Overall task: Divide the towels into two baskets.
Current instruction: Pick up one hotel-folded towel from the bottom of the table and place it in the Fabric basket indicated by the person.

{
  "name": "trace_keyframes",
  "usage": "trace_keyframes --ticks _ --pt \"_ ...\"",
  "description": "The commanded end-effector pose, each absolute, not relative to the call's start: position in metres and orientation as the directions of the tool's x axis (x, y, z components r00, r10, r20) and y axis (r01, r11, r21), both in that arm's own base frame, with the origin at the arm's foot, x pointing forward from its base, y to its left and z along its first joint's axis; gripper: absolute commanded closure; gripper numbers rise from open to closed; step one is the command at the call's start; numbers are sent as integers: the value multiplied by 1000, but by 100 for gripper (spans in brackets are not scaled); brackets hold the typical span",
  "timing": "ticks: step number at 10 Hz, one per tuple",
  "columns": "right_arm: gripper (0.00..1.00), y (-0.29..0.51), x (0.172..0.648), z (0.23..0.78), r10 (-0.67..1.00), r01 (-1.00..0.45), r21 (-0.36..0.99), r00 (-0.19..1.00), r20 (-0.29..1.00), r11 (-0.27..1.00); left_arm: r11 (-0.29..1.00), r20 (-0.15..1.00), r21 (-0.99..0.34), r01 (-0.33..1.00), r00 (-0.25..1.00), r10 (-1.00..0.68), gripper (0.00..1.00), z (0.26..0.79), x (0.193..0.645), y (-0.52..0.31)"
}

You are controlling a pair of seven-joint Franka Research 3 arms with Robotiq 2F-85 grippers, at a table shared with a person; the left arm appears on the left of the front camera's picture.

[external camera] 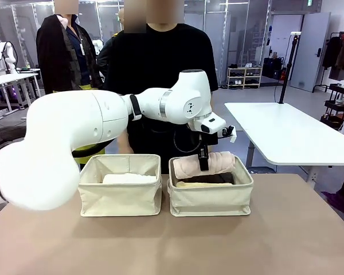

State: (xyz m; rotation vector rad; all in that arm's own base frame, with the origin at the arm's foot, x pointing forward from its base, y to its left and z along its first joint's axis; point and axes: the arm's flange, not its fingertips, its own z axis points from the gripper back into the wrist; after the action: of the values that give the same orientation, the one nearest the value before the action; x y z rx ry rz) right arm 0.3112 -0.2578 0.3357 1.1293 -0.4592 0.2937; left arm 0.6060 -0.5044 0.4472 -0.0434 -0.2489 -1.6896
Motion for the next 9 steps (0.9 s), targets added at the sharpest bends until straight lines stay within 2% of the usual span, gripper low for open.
trace_keyframes --ticks 1,2,3,4,5,6,8,9 --pt "0 -257 308 338 3 -444 796 874 486 411 -152 173 133 980 -174 -969 39 464 615 -516" --pt "0 -257 308 338 3 -444 796 874 486 411 -155 156 154 976 -179 -971 19 463 609 -515" --pt "0 -257 308 338 3 -444 796 874 486 411 -150 147 162 975 -175 -974 42 461 601 -514" --pt "0 -257 308 338 3 -444 796 874 486 411 -155 147 156 976 -178 -973 0 462 595 -513" --pt "0 -257 308 338 3 -444 796 874 486 411 -152 145 161 975 -176 -974 20 463 589 -512" --pt "0 -257 308 338 3 -444 796 874 486 411 -144 145 172 975 -169 -975 0 466 583 -509" --pt "0 -257 308 338 3 -444 796 874 486 411 -122 134 195 973 -149 -980 0 471 575 -499" --pt "0 -257 308 338 3 -444 796 874 486 411 -122 105 188 975 -143 -984 5 471 574 -494"
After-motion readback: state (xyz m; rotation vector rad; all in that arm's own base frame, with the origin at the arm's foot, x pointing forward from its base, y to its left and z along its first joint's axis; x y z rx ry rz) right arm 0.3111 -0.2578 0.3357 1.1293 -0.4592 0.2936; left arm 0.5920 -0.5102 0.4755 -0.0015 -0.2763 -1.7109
